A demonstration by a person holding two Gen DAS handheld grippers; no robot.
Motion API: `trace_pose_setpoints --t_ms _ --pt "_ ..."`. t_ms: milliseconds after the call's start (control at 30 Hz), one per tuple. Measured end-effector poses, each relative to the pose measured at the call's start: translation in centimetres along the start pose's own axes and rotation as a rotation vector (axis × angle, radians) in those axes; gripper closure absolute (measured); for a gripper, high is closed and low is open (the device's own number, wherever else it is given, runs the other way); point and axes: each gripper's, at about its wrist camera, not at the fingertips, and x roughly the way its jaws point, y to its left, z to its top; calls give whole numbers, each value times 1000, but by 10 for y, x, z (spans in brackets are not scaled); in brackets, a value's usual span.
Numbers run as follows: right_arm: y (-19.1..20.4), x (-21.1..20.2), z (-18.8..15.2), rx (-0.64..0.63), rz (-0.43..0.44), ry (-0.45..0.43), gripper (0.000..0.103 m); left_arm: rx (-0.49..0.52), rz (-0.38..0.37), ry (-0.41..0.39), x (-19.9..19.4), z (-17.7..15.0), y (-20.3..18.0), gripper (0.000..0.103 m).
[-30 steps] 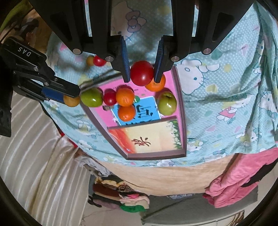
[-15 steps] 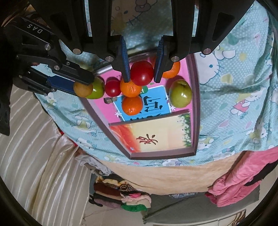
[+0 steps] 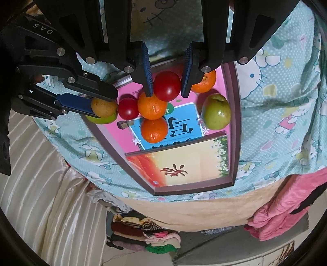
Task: Organize fruits
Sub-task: 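Carry the tomato with the left tool while the right tool carries the yellow fruit over the tray, then open the right tool to drop the yellow fruit while the left tool releases the tomato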
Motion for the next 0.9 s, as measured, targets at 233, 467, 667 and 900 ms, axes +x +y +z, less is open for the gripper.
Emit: trace_pose_setpoints --t_ms 233,467,667,900 --pt "-1 4 -3 -1 -15 10 78 2 -1 3 3 -1 0 75" --pt "3 8 -6 -28 -40 17 78 0 -5 5 4 -1 0 75" --pt "1 10 -7 -20 -49 22 78 -1 -2 3 5 -1 1 75" --pt "3 7 -9 -32 -48 11 69 -3 -8 -2 4 -1 1 74"
